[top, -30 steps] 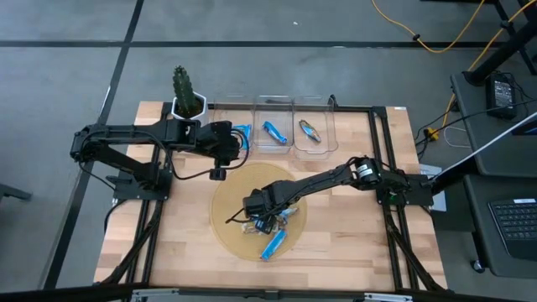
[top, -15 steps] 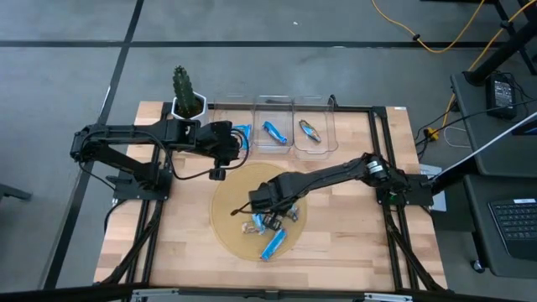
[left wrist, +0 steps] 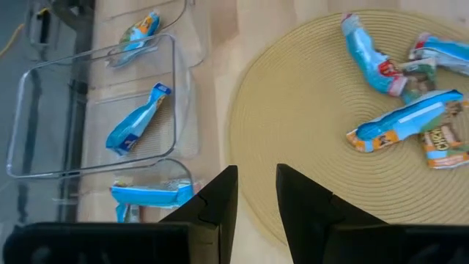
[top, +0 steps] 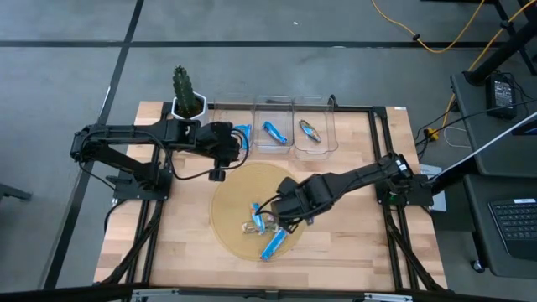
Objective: Pick and place Granola Bars by type
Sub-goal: Put the blue granola bar into the middle transparent bin
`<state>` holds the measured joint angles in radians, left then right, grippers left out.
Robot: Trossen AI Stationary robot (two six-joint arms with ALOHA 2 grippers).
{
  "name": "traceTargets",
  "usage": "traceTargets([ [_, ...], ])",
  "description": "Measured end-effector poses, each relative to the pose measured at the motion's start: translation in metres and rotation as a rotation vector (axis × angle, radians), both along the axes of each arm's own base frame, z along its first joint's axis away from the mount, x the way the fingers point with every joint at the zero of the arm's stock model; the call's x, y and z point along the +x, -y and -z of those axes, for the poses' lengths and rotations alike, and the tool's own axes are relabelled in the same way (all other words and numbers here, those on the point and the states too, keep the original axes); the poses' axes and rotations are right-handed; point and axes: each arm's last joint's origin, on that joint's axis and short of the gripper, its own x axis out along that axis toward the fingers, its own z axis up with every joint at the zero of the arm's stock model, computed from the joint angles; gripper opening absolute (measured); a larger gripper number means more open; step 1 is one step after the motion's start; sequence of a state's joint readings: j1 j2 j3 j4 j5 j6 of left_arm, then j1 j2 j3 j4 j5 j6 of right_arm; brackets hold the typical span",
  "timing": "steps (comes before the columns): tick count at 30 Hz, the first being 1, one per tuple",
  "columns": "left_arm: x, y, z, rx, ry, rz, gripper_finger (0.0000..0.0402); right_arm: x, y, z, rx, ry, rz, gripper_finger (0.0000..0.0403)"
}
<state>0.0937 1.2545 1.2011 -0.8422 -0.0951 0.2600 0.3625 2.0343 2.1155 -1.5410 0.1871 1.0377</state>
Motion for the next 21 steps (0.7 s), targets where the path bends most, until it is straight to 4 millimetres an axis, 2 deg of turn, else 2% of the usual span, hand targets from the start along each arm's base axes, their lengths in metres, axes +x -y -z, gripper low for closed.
traceTargets([
  [4,0.000,0.000,0.000,-0.005,0.000,0.016,0.0088,0.001,0.003,0.000,-0.005,-0.002,0.009,0.0030],
  [9,0.000,0.000,0.000,-0.027,0.005,-0.009,0.0088,0.007,0.028,0.000,-0.025,-0.033,-0.064,0.0016],
  [17,0.000,0.001,0.000,-0.041,0.008,-0.026,0.0088,0.014,0.095,-0.009,-0.026,-0.076,-0.298,0.0028],
  [21,0.000,0.000,0.000,-0.064,0.018,-0.062,0.0088,0.003,0.139,-0.026,-0.055,-0.058,-0.363,0.0017],
])
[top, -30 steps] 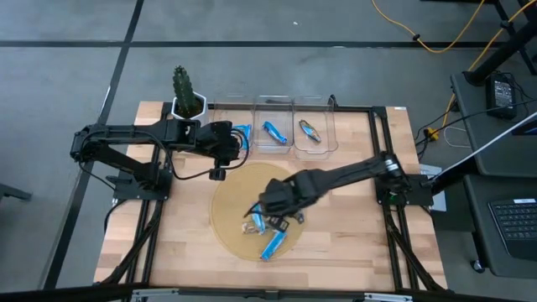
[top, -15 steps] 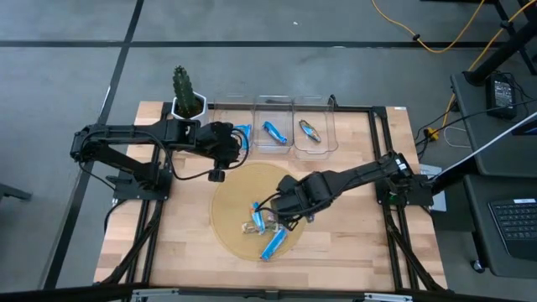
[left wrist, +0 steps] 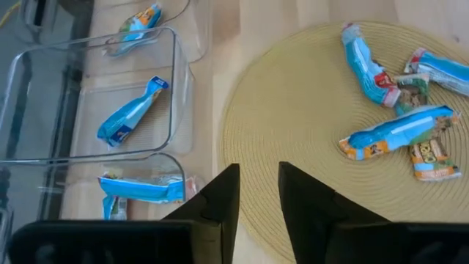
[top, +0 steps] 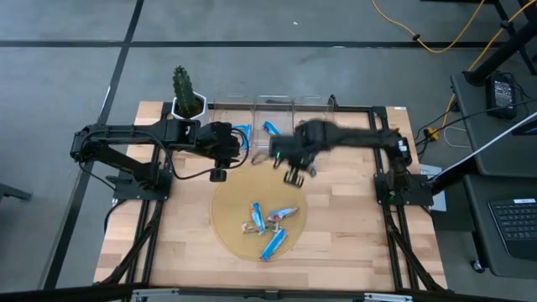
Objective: Pick and place Granola Bars by type
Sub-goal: Put the blue granola bar into the middle transparent bin
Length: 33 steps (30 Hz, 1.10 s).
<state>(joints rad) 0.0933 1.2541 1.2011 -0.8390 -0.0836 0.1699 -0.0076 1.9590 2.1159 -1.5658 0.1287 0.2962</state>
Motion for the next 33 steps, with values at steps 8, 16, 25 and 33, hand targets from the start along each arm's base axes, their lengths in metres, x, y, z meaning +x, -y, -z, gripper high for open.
traceTargets([
  [8,0.000,0.000,0.000,-0.047,0.012,-0.061,0.0088,-0.045,0.078,-0.046,-0.070,0.127,0.022,0.0024],
  [16,0.000,0.000,0.000,-0.064,0.020,-0.099,0.0088,-0.059,0.120,-0.054,-0.046,0.206,-0.004,0.0016],
  [25,0.000,-0.001,0.000,-0.076,0.027,-0.140,0.0088,-0.044,0.182,-0.048,-0.039,0.390,-0.002,0.0018],
  [33,0.000,-0.001,0.000,-0.074,0.027,-0.140,0.0088,-0.034,0.217,-0.044,-0.069,0.413,0.005,0.0021],
])
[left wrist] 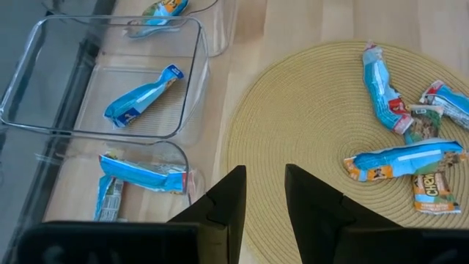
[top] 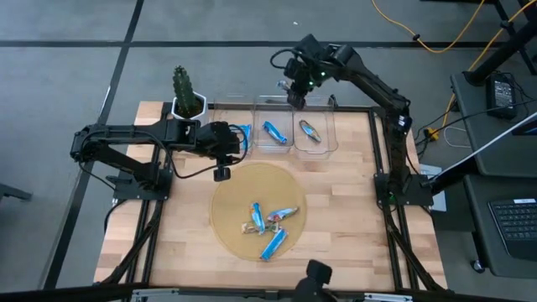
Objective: Pick and place Granola Bars by type
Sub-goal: Put the blue granola bar into the middle transparent bin
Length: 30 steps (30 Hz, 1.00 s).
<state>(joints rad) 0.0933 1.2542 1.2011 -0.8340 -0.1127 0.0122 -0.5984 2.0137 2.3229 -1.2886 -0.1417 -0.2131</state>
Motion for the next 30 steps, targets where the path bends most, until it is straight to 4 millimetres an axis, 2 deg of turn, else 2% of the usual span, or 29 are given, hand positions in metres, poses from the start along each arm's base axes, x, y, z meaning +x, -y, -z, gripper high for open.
traceTargets([
  [4,0.000,-0.001,0.000,0.014,-0.001,-0.011,0.0088,0.006,0.006,0.013,0.038,-0.023,0.032,0.0020],
  [10,0.000,-0.001,0.000,0.025,-0.002,-0.021,0.0088,0.029,0.018,0.044,0.078,-0.047,0.034,0.0019],
  [15,0.000,-0.001,0.000,0.021,-0.002,-0.018,0.0088,0.052,0.027,0.093,0.147,-0.138,0.024,0.0020],
  [20,0.000,-0.001,0.000,0.020,-0.002,-0.018,0.0088,0.066,0.035,0.127,0.223,-0.166,0.024,0.0016],
  [27,0.000,-0.001,0.000,0.019,-0.002,-0.017,0.0088,0.078,0.042,0.156,0.248,-0.175,0.045,0.0019],
  [30,0.000,-0.001,0.000,0.019,-0.003,-0.017,0.0088,0.080,0.044,0.160,0.248,-0.174,0.047,0.0017],
])
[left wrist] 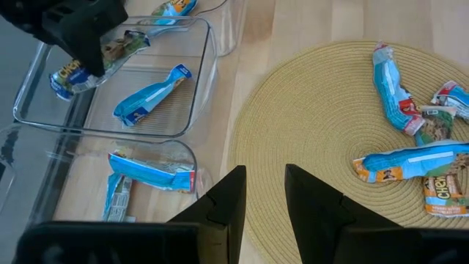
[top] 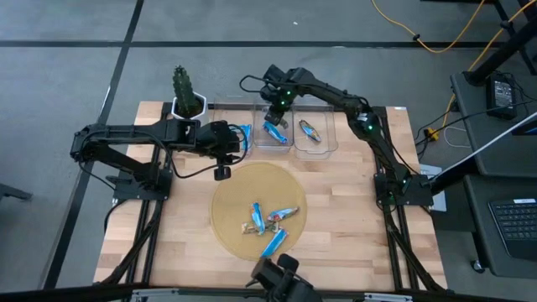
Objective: Pick and place Granola Bars by type
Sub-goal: Put the blue granola bar into the middle transparent bin
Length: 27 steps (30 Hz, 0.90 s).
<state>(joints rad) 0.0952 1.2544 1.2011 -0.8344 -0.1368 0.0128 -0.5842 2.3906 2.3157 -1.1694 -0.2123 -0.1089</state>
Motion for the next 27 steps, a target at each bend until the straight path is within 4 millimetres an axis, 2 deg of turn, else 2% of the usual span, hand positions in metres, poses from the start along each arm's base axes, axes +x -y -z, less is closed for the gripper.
traceTargets([
  [12,0.000,0.000,0.000,0.000,0.000,0.000,0.0088,0.005,0.004,0.025,0.025,-0.046,0.006,0.0041],
  [22,0.000,0.000,0.000,-0.001,0.001,-0.002,0.0088,0.006,0.005,0.025,0.016,-0.030,-0.006,0.0046],
  [27,0.000,0.000,0.000,-0.007,0.003,-0.010,0.0088,0.006,0.005,0.025,0.013,-0.029,-0.013,0.0076],
])
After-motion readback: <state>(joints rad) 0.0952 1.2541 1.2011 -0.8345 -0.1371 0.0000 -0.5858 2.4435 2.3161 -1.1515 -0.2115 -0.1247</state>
